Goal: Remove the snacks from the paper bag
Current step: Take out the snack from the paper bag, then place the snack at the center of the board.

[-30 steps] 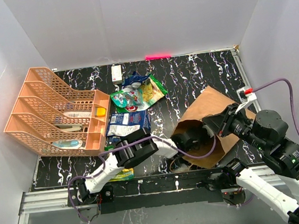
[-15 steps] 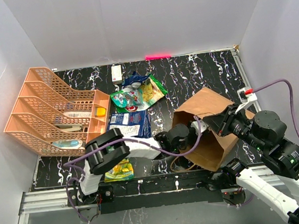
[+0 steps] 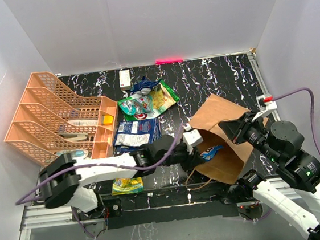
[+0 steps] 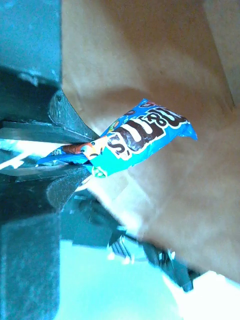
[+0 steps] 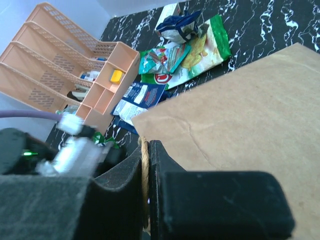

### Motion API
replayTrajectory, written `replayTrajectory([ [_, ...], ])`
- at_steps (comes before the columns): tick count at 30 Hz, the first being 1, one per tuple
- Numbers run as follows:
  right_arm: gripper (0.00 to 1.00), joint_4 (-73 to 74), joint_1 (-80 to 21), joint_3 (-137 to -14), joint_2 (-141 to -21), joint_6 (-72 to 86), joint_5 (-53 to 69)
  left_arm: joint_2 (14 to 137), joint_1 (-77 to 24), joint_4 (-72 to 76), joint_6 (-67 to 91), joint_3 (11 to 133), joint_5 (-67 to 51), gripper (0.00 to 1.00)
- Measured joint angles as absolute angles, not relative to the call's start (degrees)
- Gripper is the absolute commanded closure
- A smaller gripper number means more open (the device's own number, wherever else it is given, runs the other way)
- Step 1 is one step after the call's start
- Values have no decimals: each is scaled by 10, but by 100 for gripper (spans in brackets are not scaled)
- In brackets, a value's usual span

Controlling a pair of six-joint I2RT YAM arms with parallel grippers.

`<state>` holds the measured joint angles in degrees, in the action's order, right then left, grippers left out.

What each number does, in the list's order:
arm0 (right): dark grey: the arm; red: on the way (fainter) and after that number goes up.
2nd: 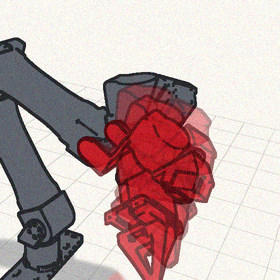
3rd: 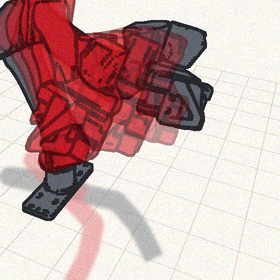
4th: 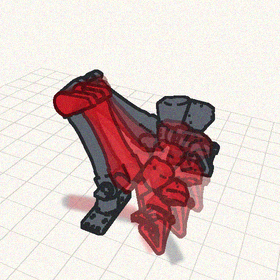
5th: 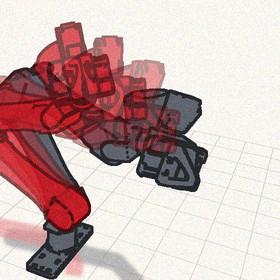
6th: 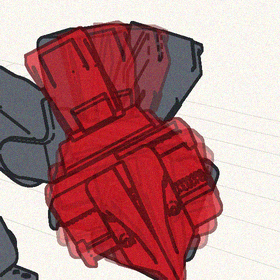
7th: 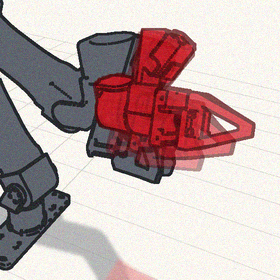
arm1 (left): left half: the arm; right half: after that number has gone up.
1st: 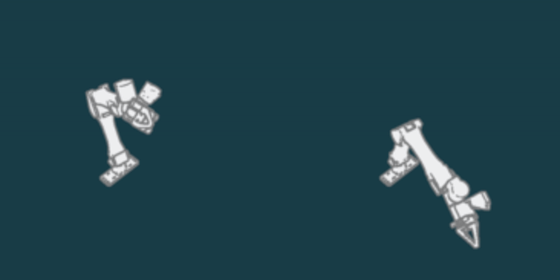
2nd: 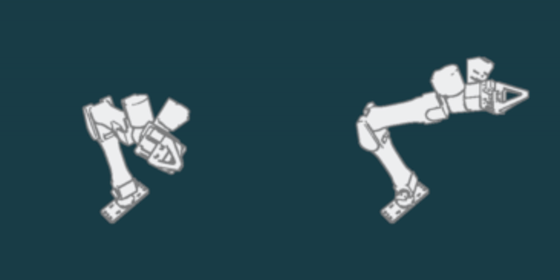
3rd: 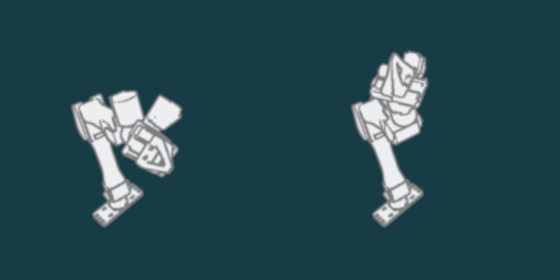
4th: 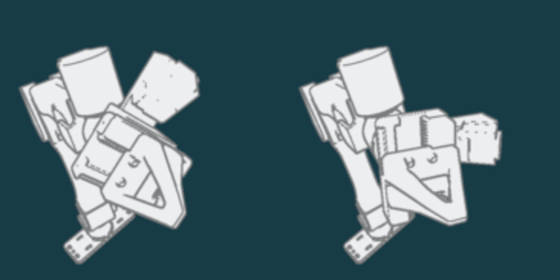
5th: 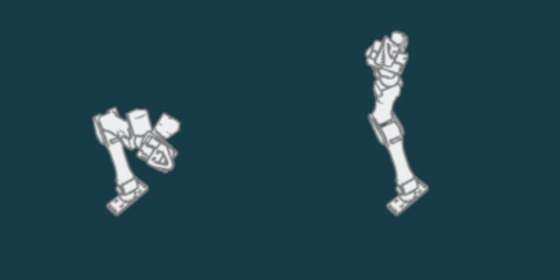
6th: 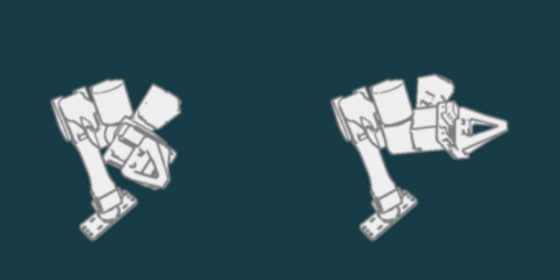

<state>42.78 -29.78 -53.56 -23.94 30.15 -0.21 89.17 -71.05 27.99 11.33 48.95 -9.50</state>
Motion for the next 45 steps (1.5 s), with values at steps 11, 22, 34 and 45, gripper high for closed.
replayTrajectory([
  [11, 92, 398, -298, -526, -235, 300, -25, 686, -710, 70, 127, 479, -131, 81],
  [22, 92, 416, -298, -526, -210, 299, -61, 535, -706, -237, 86, 607, 77, 82],
  [34, 92, 433, -298, -528, -207, 292, -74, 472, -695, -287, 210, 535, 439, 77],
  [45, 92, 436, -298, -538, -218, 288, -60, 598, -517, -165, 258, 419, 359, 71],
])
